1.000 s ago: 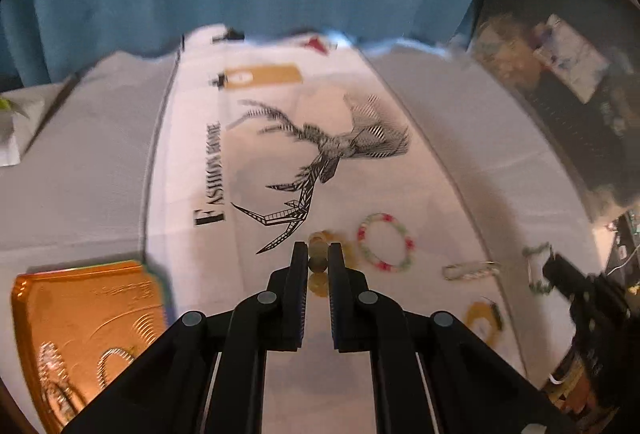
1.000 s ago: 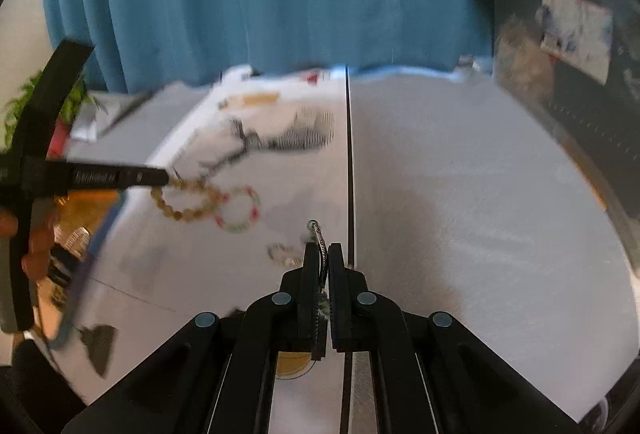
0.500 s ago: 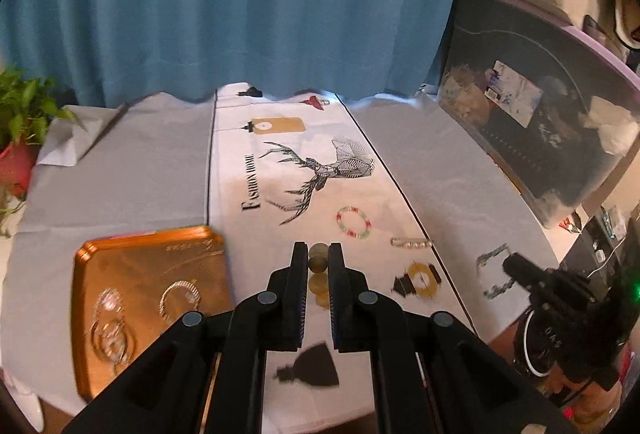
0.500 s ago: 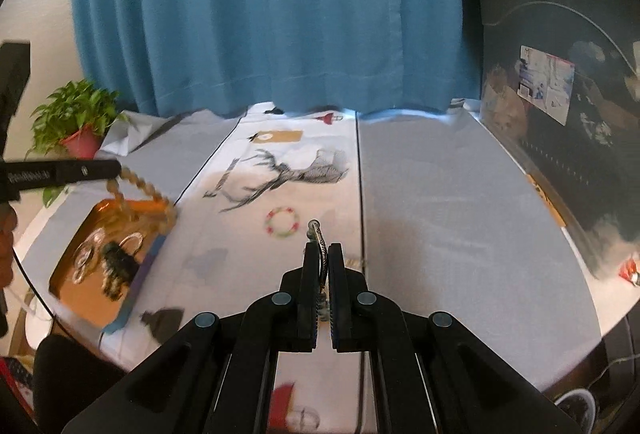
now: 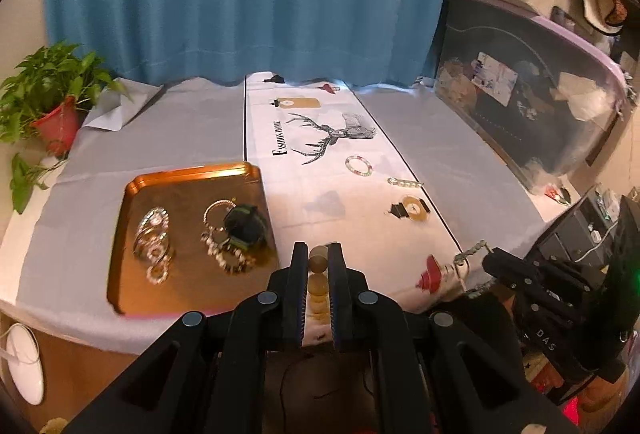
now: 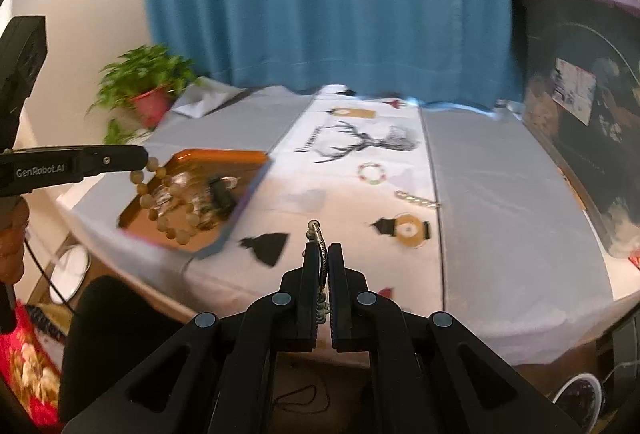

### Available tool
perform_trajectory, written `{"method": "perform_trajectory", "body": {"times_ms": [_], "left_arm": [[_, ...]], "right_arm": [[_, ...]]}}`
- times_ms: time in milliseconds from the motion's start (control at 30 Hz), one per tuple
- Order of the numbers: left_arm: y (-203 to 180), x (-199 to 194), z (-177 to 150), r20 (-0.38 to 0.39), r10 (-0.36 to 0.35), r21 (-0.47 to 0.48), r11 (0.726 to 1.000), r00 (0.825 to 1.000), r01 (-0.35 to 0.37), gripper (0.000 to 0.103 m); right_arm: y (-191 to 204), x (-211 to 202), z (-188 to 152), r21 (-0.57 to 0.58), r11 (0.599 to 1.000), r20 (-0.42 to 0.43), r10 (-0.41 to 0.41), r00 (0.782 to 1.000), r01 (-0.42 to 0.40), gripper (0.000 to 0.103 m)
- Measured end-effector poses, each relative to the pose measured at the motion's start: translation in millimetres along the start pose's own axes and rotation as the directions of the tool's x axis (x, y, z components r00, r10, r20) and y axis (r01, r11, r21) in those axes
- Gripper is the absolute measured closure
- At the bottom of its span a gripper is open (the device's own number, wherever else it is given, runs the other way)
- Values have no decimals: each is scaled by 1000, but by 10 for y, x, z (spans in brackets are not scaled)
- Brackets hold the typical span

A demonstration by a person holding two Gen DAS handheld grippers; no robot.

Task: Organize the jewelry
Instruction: 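Carry the pin charm and yellow beaded bracelet toward the copper tray, then lower both held items into the tray and open both tools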

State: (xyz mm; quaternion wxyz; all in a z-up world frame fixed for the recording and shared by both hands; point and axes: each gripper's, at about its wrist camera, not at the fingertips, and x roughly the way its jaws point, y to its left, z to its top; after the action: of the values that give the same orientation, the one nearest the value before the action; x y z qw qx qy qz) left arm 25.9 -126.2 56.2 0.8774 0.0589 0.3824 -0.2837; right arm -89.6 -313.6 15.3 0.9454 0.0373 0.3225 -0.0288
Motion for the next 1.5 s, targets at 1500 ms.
{"method": "perform_trajectory", "body": {"times_ms": [1500], "left_arm": [[1070, -394, -228, 59, 77, -156, 986, 995, -67, 96]], "right_arm": [[1296, 271, 239, -200, 959, -55, 194, 979, -201, 98]]}}
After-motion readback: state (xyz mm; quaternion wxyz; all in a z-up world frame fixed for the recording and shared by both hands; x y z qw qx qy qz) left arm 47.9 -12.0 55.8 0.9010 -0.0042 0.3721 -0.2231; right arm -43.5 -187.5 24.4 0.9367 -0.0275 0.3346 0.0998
